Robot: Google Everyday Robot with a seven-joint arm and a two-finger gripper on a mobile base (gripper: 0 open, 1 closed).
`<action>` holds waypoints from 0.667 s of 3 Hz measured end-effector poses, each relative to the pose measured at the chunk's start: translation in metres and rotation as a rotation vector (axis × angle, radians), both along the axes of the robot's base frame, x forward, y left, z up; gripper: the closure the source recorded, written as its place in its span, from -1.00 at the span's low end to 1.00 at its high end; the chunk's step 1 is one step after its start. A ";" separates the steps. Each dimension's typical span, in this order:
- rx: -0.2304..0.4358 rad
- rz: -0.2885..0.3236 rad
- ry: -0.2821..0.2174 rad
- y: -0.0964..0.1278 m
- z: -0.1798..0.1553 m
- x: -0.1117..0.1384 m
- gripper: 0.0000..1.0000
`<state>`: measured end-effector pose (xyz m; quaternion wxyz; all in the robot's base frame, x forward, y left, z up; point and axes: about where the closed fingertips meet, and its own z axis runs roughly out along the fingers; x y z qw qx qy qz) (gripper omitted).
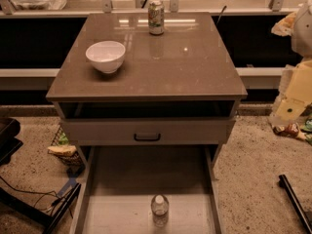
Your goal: Pick water bottle from middle drawer and place on counter
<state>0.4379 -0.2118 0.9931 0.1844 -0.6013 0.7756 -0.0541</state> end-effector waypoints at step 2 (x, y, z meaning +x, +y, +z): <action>0.071 0.002 -0.007 -0.006 -0.013 0.001 -1.00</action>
Offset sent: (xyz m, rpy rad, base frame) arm 0.0055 -0.0197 -0.0436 0.2269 -0.0059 0.0066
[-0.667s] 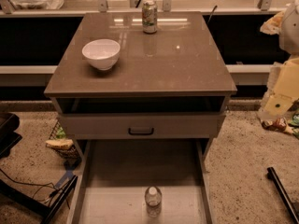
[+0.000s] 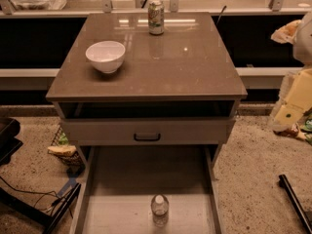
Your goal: Pick water bottle from middle drawer and place on counter
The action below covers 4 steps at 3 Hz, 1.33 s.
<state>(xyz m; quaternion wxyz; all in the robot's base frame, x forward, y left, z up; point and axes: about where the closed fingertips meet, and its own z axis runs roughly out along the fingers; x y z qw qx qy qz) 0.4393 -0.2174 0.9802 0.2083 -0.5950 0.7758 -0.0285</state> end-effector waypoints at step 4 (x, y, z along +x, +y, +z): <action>0.622 -0.012 -0.087 -0.024 -0.229 -0.060 -1.00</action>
Offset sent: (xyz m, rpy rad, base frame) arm -0.0607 -0.0451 -0.2018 0.6416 -0.1728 0.0465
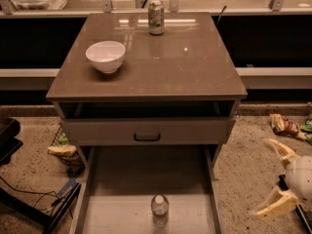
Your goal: Pick water bottle from middle drawer and place on counter
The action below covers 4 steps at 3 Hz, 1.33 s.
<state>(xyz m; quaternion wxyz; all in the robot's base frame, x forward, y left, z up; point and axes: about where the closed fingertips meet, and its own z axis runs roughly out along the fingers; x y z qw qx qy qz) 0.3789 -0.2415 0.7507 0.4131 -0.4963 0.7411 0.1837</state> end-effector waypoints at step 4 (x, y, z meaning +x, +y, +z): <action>0.139 0.146 -0.070 0.051 -0.064 0.016 -1.00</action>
Offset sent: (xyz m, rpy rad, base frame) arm -0.0049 -0.0023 -0.0146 0.0074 -0.0568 0.0438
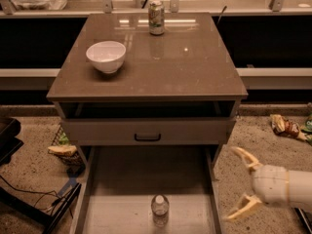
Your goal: Pick water bottle from middle drawer and place on counter
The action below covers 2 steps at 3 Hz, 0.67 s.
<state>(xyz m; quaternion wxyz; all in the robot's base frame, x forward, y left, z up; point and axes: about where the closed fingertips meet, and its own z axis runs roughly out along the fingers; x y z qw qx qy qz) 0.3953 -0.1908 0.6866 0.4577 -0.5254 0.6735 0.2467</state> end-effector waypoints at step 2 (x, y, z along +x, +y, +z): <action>0.167 0.181 -0.062 0.072 -0.090 0.004 -1.00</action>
Offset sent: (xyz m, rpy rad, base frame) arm -0.0003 0.1065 -0.1483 0.2511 -0.0918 0.2638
